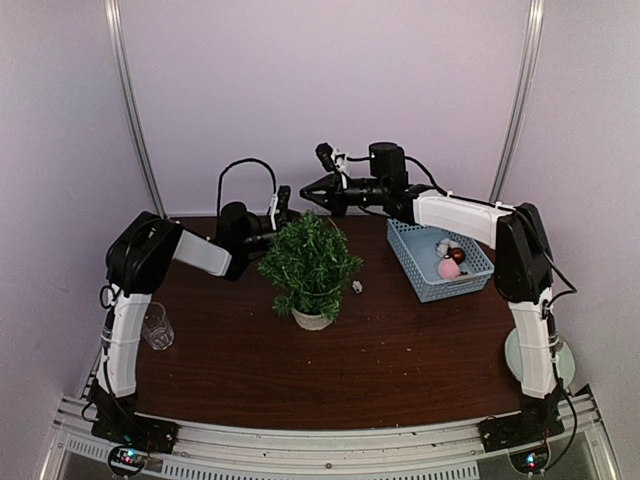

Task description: Decorate the small christmas tree

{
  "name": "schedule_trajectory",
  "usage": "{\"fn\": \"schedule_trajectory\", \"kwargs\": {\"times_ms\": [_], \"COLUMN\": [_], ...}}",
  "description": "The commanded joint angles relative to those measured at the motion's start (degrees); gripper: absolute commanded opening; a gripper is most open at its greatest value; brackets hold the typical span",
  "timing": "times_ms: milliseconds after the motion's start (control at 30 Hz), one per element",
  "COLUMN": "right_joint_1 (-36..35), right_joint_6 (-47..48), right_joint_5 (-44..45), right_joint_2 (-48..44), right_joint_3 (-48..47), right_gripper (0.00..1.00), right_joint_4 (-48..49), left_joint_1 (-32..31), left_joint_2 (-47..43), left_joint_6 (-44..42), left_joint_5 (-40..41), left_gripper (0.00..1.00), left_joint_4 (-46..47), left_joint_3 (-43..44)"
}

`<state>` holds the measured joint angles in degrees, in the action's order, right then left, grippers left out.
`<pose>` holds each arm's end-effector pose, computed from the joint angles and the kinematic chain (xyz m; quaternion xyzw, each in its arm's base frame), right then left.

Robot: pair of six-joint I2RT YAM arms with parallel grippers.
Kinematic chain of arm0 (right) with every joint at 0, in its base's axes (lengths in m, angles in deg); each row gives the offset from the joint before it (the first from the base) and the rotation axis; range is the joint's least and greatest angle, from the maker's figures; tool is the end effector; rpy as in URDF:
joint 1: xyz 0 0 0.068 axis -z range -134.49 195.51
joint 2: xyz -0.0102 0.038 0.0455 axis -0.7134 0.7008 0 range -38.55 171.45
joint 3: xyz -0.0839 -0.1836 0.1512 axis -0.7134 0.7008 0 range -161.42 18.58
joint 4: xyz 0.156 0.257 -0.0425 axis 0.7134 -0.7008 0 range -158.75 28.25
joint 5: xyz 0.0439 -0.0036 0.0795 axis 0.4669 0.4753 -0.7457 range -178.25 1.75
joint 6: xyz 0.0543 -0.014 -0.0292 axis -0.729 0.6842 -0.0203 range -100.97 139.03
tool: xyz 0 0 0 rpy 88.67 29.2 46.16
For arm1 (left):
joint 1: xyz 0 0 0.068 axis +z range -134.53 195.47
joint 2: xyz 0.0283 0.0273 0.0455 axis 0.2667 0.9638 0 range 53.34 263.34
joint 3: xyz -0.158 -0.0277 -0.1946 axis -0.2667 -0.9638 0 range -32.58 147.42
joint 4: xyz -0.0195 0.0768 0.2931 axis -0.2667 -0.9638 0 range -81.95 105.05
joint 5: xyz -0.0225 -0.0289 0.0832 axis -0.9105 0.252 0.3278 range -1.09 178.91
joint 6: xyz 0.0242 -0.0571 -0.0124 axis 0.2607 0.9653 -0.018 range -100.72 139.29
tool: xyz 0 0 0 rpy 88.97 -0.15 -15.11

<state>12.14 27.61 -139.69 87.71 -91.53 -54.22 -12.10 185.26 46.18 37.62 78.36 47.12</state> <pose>0.4479 0.3406 0.2706 -0.5087 0.5366 0.4474 0.5031 0.4340 -0.2694 0.1220 0.3375 0.5709 -0.5631 0.4930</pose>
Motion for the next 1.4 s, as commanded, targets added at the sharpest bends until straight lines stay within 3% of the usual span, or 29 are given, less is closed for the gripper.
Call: {"fn": "schedule_trajectory", "kwargs": {"times_ms": [0, 133, 267, 400, 567, 767, 867, 967, 1267, 1367], "right_joint_1": [-0.36, -0.56, -0.63, -0.35, 0.69, 1.29, 1.46, 1.69, 2.77, 2.91], "right_joint_6": [-1.18, -1.82, -2.08, -1.67, -2.90, -4.22, -4.19, -4.06, -3.50, -2.90], "right_joint_5": [-1.67, -2.12, -2.22, -1.79, -1.30, -1.01, -0.64, -0.23, 1.30, 1.90], "right_joint_2": [1.83, 2.45, 2.61, 1.58, 0.02, -1.24, -2.06, -2.88, -5.80, -6.38], "right_joint_3": [-1.43, -1.39, -1.02, 0.12, 2.83, 5.05, 5.89, 6.92, 10.67, 11.36], "right_gripper": [0.00, 0.00, 0.00, 0.01, 0.02, 0.04, 0.16, 0.34, 0.49, 0.53], "right_joint_4": [1.92, 2.38, 2.83, 2.79, 5.15, 7.46, 7.98, 8.42, 8.97, 8.73], "left_joint_1": [-1.43, -1.86, -1.79, -0.96, 1.29, 2.32, 2.35, 2.35, 1.72, 0.72], "left_joint_2": [2.72, 4.19, 4.56, 2.69, -1.44, -6.89, -9.87, -12.61, -23.03, -25.78], "left_joint_6": [-0.15, 2.15, 4.21, 4.42, 5.04, 0.14, -3.20, -6.32, -22.18, -28.24], "left_joint_5": [-1.42, -1.93, -1.77, -0.34, 2.80, 4.98, 6.31, 7.05, 13.46, 17.58], "left_gripper": [0.79, 0.67, 0.39, 0.02, 0.00, 0.00, 0.00, 0.00, 0.00, 0.00], "left_joint_4": [1.65, 3.81, 7.24, 8.83, 10.50, 3.71, -0.94, -6.35, -30.25, -41.96], "left_joint_3": [3.64, 5.46, 5.06, 2.03, -4.24, -9.34, -11.41, -12.19, -13.95, -11.95]}}
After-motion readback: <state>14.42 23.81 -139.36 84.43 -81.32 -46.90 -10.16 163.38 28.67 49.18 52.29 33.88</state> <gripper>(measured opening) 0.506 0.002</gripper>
